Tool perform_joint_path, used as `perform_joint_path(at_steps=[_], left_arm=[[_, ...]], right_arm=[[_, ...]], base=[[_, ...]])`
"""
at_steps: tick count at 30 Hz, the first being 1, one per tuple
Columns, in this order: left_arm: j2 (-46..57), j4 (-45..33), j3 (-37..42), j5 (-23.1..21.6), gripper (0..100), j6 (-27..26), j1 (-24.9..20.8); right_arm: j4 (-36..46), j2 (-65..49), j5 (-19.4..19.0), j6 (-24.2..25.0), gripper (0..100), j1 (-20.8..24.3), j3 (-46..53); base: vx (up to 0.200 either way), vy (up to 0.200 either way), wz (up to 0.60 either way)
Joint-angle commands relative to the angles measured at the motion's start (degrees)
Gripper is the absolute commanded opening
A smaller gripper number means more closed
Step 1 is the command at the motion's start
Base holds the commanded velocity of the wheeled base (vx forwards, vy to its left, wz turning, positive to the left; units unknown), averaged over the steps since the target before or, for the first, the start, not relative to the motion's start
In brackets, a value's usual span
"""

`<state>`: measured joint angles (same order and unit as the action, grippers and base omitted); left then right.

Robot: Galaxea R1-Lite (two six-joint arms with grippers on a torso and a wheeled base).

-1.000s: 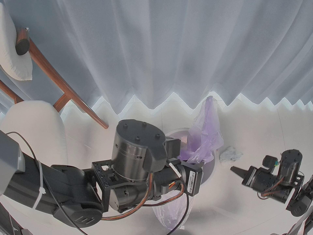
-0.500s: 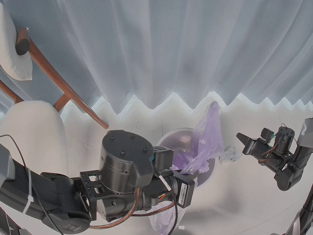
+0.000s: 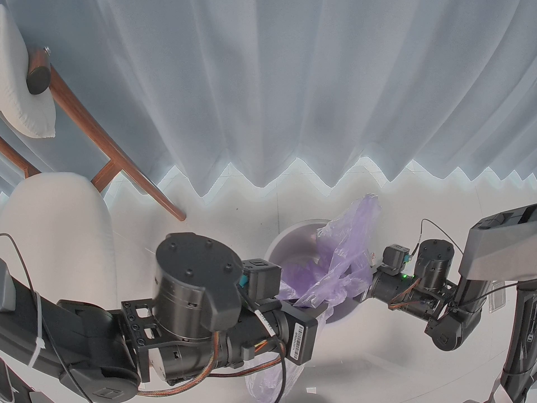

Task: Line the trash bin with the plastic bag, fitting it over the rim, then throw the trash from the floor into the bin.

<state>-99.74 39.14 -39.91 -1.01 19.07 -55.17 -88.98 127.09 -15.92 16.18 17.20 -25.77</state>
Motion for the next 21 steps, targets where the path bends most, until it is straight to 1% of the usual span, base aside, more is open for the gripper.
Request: perform_joint_path(at_steps=[1, 2, 3, 4, 5, 7, 9, 13, 14, 15, 18, 21], left_arm=[[0.16, -0.30, 1.06, 0.22, 0, 0.01, 0.16], [0.08, -0.38, 1.15, 0.31, 0, 0.01, 0.16], [0.08, -0.38, 1.15, 0.31, 0, 0.01, 0.16], [-0.10, -0.38, 1.42, 0.31, 0, 0.01, 0.24], [-0.19, -0.38, 1.50, 0.31, 0, 0.01, 0.24], [-0.36, -0.47, 1.50, 0.31, 0, 0.01, 0.33], [-0.54, -0.56, 1.59, 0.31, 0, 0.01, 0.24], [-0.63, -0.56, 1.77, 0.31, 0, 0.01, 0.24], [-0.72, -0.56, 1.86, 0.31, 0, 0.01, 0.33], [-0.80, -0.56, 1.86, 0.31, 0, 0.01, 0.33], [-1.16, -0.47, 1.77, 0.31, 0, -0.08, 0.33], [-2.30, -0.38, 1.42, 0.22, 0, -0.17, 0.16]], right_arm=[[-1.02, 0.35, 1.68, -0.01, 0, 6.09, 1.69], [-1.02, 0.27, 2.21, -0.01, 0, 7.67, 2.30], [-1.02, 0.27, 2.21, -0.09, 0, 7.85, 2.39], [-1.02, 0.00, 3.26, -0.01, 0, 10.40, 3.18], [-1.02, 0.00, 3.97, -0.01, 0, 11.54, 3.53], [-1.02, 0.44, 5.11, -0.01, 0, 12.07, 3.36], [-1.02, 0.88, 5.73, 0.35, 0, 11.28, 2.66], [-0.93, 1.76, 5.81, 1.40, 0, 5.12, 0.46], [-1.02, 1.41, 5.73, 1.31, 0, 2.84, -0.33], [-1.02, 0.88, 5.64, 1.31, 0, 0.99, -0.77], [-0.93, -2.63, 5.20, 1.66, 0, -2.70, -0.68], [-0.76, -6.59, 3.00, 3.07, 0, -7.27, 2.13]], base=[[0.000, 0.000, 0.00], [0.000, 0.000, 0.00], [0.000, 0.000, 0.00], [0.000, 0.000, 0.00], [0.000, 0.000, 0.00], [0.000, 0.000, 0.00], [0.000, 0.000, 0.00], [0.000, 0.000, 0.00], [0.000, 0.000, 0.00], [0.000, 0.000, 0.00], [0.000, 0.000, 0.00], [0.000, 0.000, 0.00]])
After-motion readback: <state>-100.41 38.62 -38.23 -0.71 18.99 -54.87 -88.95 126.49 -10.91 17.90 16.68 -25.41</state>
